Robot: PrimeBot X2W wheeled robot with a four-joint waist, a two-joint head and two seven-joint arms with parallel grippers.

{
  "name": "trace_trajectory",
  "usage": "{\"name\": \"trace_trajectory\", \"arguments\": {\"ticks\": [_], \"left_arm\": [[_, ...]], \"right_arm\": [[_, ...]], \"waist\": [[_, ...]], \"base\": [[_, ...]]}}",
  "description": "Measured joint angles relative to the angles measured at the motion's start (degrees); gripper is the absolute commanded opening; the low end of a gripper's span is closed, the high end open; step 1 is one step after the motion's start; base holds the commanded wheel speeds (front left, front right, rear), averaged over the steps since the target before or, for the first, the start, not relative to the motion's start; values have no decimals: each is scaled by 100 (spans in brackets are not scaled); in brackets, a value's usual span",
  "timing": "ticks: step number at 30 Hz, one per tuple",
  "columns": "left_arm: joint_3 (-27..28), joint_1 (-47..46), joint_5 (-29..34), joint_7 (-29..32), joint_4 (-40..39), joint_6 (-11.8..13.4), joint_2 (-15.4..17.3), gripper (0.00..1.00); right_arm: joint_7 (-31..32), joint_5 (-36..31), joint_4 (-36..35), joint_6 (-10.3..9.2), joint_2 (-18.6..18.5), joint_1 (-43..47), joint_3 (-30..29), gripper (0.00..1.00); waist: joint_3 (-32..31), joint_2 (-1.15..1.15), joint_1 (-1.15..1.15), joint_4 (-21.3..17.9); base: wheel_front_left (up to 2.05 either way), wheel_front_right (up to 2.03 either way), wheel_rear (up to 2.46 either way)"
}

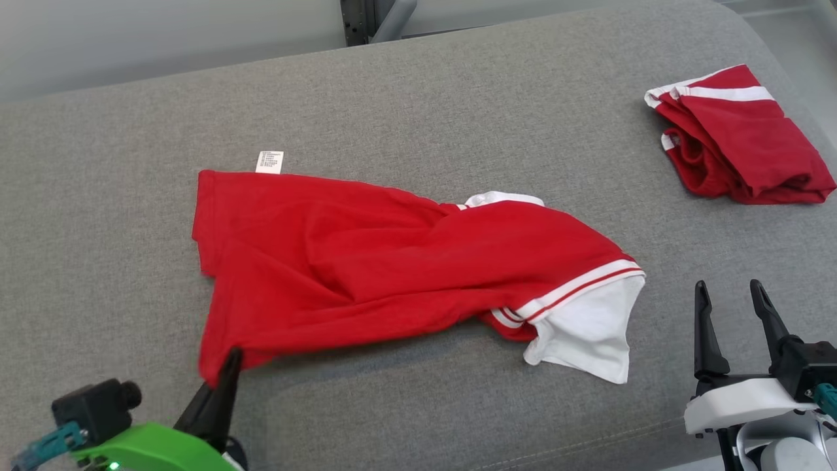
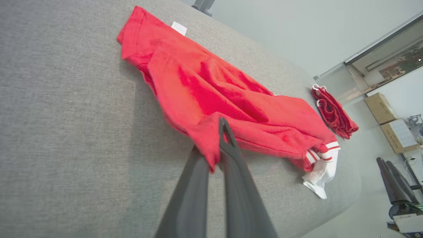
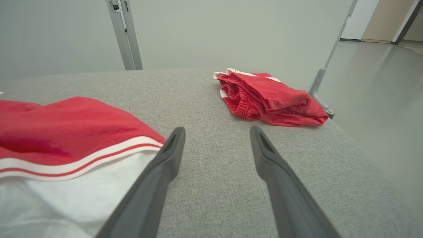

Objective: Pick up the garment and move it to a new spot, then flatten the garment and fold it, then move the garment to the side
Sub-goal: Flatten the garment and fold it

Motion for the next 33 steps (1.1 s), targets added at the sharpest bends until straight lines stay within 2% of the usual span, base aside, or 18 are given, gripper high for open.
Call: {"name": "trace_trajectory", "arguments": {"ticks": [4,6,11,12,13,14,15,20,25,31,33], "left_arm": [[127,351,339,31,222,293,270,0],[207,400,425,-145,459,371,247,0],[-15,387,407,-388,975,233,-63,0],[-55,378,401,-453,1049,219,-120,14],[-73,370,399,-512,1125,198,-175,39],[-104,360,403,-569,1196,189,-214,85],[-124,357,443,-627,1262,190,-237,100],[75,289,900,-1580,1456,435,-388,100],[7,283,1445,-2549,1649,464,-558,100],[-82,269,2221,-2856,1960,400,-660,100],[54,275,2506,-2867,1925,358,-708,100]], "right_arm": [[0,38,27,0,4,-18,46,100],[0,42,40,0,-1,-29,53,100],[1,38,77,0,2,-53,73,100],[0,37,82,0,1,-59,68,100],[1,32,85,0,2,-60,67,100],[0,25,86,0,1,-60,66,100],[1,14,88,0,2,-60,64,100],[0,-15,86,0,2,-58,44,100],[1,-132,-46,0,0,12,36,100],[1,-256,-253,0,-1,217,140,100],[1,-255,-307,0,4,275,229,100]], "waist": [[52,0,0,23],[80,0,0,32],[129,0,0,48],[132,0,0,48],[131,0,0,48],[129,0,0,49],[127,0,0,48],[100,0,0,62],[-1,0,0,99],[-193,0,0,170],[-271,0,0,182]], "base": [[0,0,0],[0,0,0],[0,0,0],[0,0,0],[0,0,0],[0,0,0],[0,0,0],[0,0,0],[0,0,0],[0,0,0],[0,0,0]]}}
